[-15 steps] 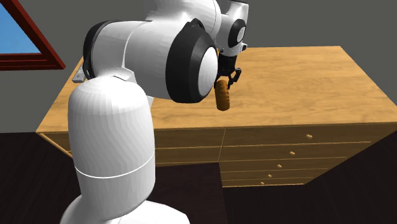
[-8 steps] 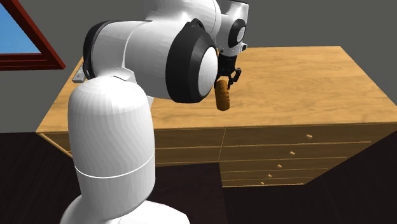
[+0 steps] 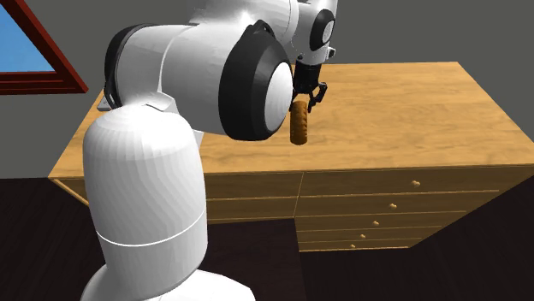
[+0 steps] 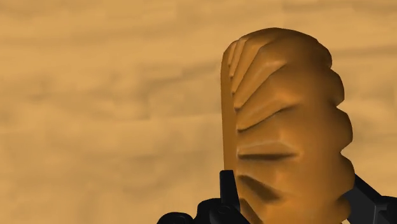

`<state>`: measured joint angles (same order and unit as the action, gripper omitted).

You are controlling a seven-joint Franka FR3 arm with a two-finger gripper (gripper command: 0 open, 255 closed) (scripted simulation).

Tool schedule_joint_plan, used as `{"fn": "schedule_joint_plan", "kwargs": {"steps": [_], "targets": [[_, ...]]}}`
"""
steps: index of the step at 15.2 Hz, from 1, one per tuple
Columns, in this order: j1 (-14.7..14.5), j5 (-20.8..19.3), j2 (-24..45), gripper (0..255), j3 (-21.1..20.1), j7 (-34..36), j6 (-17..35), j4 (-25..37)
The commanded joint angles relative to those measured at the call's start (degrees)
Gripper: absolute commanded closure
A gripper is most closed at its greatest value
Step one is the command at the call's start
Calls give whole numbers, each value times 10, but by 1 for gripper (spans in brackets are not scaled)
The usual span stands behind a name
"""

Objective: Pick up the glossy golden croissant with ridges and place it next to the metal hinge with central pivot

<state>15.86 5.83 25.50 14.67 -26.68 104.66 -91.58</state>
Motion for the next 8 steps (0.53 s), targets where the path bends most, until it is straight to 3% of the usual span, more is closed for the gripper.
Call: {"fn": "schedule_joint_plan", "kwargs": {"steps": [1,8], "targets": [[-1,-2,-6,255,0,2,-14,8],[-1,-6,-20,255,2,5,-62,43]]}}
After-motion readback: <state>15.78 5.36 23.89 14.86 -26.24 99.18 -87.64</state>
